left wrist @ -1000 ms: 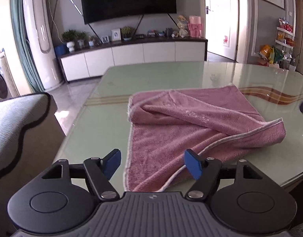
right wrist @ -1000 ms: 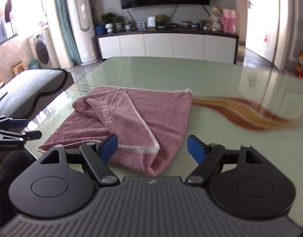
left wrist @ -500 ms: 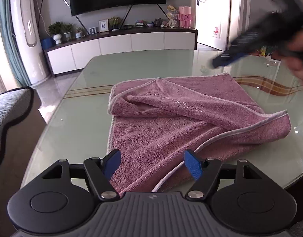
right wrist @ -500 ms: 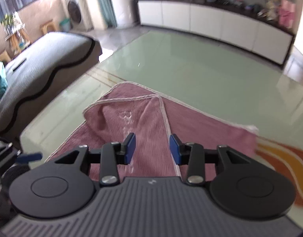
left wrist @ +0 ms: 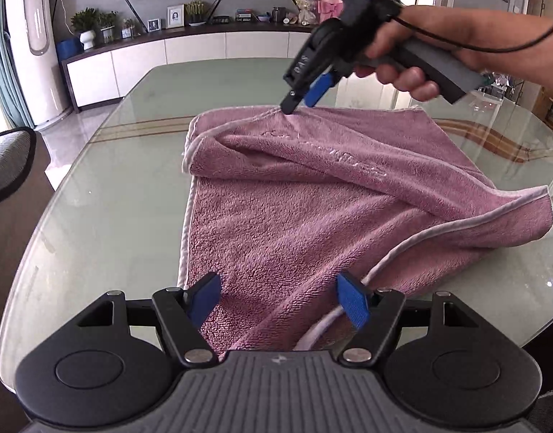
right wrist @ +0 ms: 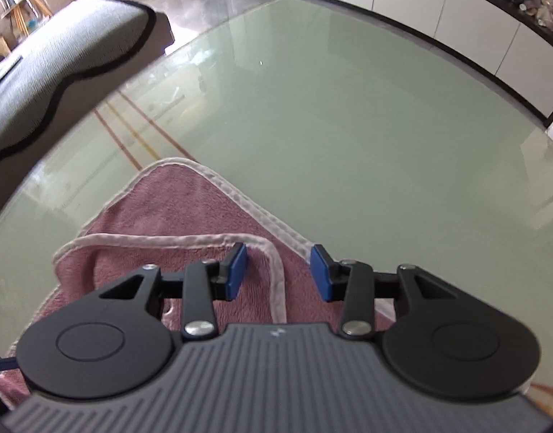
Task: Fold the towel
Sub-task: 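Grasp the folded-over towel corner with the right tool and lift it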
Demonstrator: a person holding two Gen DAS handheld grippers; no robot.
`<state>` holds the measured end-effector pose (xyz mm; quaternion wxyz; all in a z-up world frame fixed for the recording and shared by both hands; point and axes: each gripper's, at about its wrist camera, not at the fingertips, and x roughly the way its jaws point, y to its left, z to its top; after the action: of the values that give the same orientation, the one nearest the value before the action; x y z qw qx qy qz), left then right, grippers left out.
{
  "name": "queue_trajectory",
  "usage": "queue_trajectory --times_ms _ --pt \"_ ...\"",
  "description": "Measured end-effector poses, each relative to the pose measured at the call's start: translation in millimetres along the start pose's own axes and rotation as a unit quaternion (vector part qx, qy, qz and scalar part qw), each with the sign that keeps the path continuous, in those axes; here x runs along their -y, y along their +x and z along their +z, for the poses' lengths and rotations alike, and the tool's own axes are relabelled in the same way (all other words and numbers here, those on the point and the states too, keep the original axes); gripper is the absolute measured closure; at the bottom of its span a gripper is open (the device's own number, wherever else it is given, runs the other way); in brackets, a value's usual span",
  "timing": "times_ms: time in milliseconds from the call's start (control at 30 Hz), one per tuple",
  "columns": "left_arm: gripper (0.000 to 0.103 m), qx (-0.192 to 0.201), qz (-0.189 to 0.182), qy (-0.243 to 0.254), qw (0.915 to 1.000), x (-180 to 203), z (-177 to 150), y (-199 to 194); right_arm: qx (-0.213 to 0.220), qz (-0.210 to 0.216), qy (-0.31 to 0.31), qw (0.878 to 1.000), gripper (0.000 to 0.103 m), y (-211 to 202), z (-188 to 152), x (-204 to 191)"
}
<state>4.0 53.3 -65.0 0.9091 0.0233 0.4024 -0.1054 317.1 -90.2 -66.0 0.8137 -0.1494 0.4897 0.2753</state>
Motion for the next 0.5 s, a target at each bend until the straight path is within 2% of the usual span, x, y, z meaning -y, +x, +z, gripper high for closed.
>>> queue_trajectory --times_ms 100,233,333,400,500 --pt "0.029 0.0 0.003 0.008 1.0 2.1 -1.5 1.2 -0.007 -0.005 -0.015 1.0 0.064 0.5 3.9 -3.4" --pt "0.027 0.002 0.009 0.021 0.9997 5.5 -3.6 3.5 -0.017 -0.016 -0.072 0.997 0.084 -3.4 3.6 -20.3" --pt "0.027 0.0 0.014 0.015 0.9998 6.2 -3.4 3.4 -0.016 -0.034 -0.083 0.996 0.087 -3.8 2.1 -31.6" --pt "0.027 0.0 0.016 0.017 0.9997 6.6 -3.3 3.5 -0.016 -0.034 -0.064 0.997 0.086 -4.0 3.0 -28.3" --pt "0.027 -0.001 0.016 0.016 0.9998 5.7 -3.3 3.6 -0.015 -0.03 -0.028 0.999 0.078 -4.1 3.8 -19.8"
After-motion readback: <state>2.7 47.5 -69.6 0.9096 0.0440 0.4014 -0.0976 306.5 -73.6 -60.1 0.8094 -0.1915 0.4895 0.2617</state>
